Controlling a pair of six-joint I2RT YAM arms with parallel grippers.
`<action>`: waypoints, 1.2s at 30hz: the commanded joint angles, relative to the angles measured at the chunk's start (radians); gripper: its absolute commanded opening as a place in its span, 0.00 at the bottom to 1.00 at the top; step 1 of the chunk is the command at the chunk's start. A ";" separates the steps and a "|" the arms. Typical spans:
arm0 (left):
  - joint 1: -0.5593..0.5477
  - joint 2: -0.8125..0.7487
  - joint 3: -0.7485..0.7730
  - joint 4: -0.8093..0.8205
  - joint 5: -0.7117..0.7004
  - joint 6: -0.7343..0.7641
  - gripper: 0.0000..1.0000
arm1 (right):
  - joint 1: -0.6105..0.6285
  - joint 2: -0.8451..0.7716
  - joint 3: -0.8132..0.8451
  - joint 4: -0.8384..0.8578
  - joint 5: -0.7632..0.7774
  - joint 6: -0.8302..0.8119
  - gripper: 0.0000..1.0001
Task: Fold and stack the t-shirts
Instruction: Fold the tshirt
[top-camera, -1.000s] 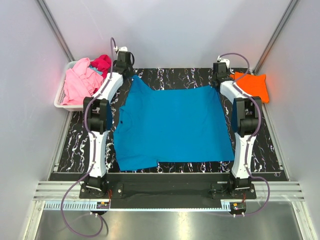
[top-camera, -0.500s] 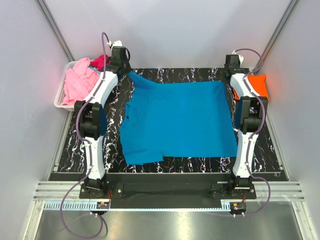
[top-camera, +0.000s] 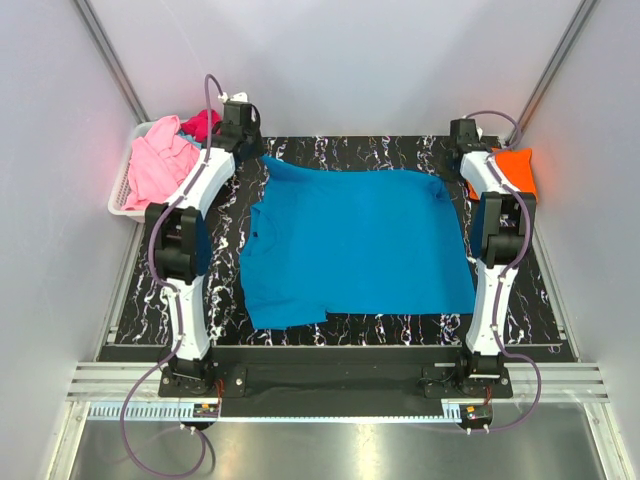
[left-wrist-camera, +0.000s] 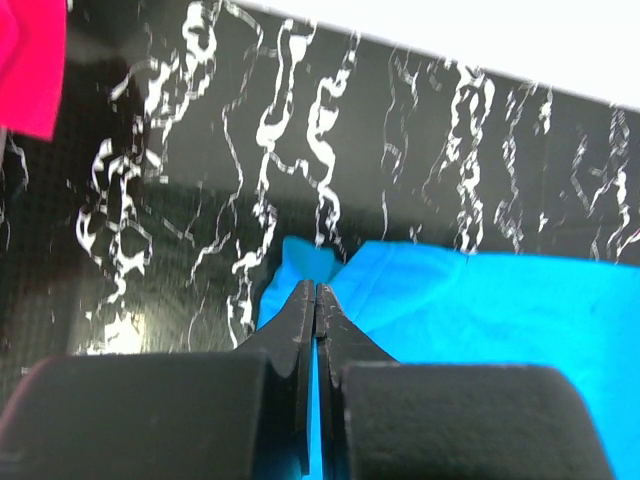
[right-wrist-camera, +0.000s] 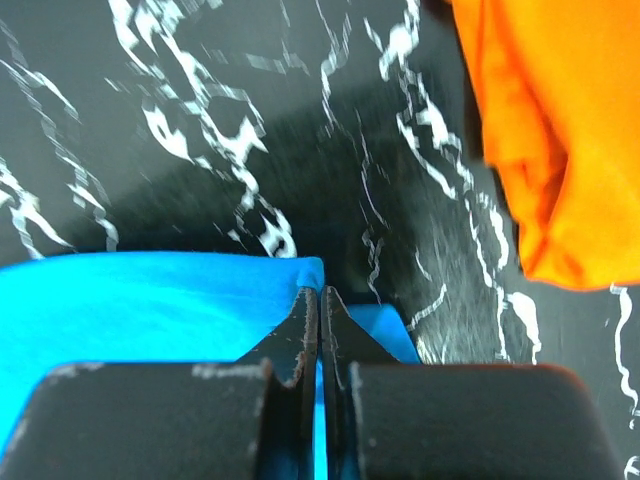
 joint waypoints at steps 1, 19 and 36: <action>-0.007 -0.118 -0.021 0.017 0.014 -0.015 0.00 | -0.005 -0.106 -0.045 -0.009 -0.007 0.020 0.00; -0.085 -0.334 -0.257 -0.012 -0.130 -0.009 0.00 | -0.005 -0.365 -0.287 -0.025 0.054 0.041 0.00; -0.104 -0.554 -0.562 -0.011 -0.221 -0.145 0.00 | -0.005 -0.472 -0.427 -0.112 0.093 0.110 0.00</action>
